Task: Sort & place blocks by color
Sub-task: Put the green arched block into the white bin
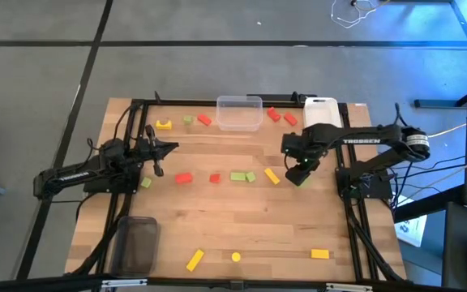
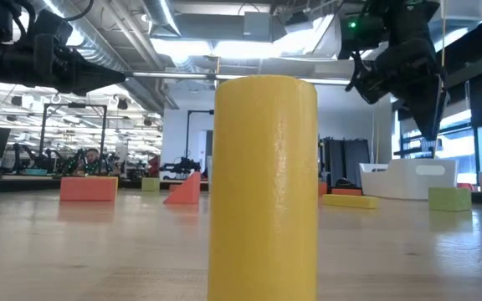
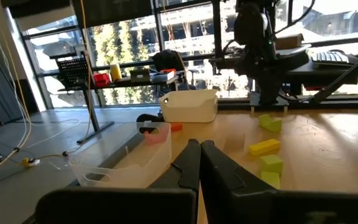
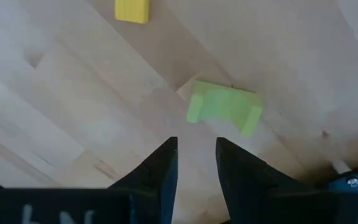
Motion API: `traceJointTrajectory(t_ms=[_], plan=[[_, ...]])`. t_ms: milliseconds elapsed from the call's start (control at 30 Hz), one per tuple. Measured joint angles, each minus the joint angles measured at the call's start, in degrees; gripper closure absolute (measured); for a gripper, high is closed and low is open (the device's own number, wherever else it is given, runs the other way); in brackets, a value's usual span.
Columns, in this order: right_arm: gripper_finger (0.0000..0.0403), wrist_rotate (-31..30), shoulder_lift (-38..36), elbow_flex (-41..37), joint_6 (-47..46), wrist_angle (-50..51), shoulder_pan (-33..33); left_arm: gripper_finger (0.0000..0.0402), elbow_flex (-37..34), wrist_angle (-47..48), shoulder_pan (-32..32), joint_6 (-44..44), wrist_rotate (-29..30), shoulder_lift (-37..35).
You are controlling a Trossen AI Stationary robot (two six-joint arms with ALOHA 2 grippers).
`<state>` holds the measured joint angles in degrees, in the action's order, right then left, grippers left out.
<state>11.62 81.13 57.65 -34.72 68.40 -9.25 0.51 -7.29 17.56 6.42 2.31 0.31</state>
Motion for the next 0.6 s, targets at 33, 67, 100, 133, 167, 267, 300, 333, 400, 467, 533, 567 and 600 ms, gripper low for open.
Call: traceJointTrajectory(t_ms=[33, 67, 100, 133, 167, 267, 300, 333, 400, 467, 533, 567, 600], plan=[[0.0293, 0.00, 0.72, 0.00, -0.93, -0.02, 0.45, 0.0401, -0.01, 0.00, 0.00, -0.05, -0.03, 0.00], [0.0293, 0.00, 1.45, 0.00, -1.42, -0.02, 0.89, 0.0401, -0.02, 0.00, 0.00, -0.27, -0.14, -0.01], [0.0293, 0.00, 2.12, 0.00, -2.16, -0.04, 1.33, 0.0401, -0.01, 0.00, 0.00, -0.72, -0.42, -0.01], [0.0293, 0.01, 2.85, 0.00, -2.61, -0.06, 1.72, 0.0401, -0.02, 0.02, 0.00, -1.20, -0.63, 0.01], [0.0293, 0.01, 3.61, 0.00, -2.70, -0.14, 2.05, 0.0401, -0.02, 0.07, 0.00, -1.31, -0.97, 0.00], [0.0293, -0.56, 5.66, 0.00, -3.62, -0.65, 2.86, 0.0401, -0.01, 0.23, 0.00, -1.31, -3.17, 0.01], [0.0293, -1.34, 6.29, 0.00, -4.16, -0.80, 3.06, 0.0401, -0.02, 0.25, 0.00, -1.32, -3.64, 0.01], [0.0293, -2.22, 6.94, 0.00, -4.31, -0.94, 3.28, 0.0401, -0.01, 0.33, 0.00, -1.34, -3.86, 0.01], [0.0293, -3.50, 8.18, 0.00, -4.29, -0.99, 3.49, 0.0401, 0.00, 0.53, 0.00, -1.35, -4.03, 0.05], [0.0293, -4.09, 9.38, 0.00, -4.45, -1.02, 3.54, 0.0401, 0.00, 0.63, 0.00, -1.33, -4.17, 0.05], [0.0293, -4.10, 10.42, 0.00, -5.16, -1.18, 3.53, 0.0401, -0.01, 0.73, 0.00, -1.36, -4.17, 0.05], [0.0293, -4.11, 10.95, 0.00, -5.23, -1.34, 3.52, 0.0401, -0.01, 0.82, 0.00, -1.37, -4.17, 0.05], [0.0293, -4.11, 11.42, 0.00, -5.25, -1.58, 3.54, 0.0401, -0.01, 0.83, 0.00, -1.38, -4.30, 0.05]])
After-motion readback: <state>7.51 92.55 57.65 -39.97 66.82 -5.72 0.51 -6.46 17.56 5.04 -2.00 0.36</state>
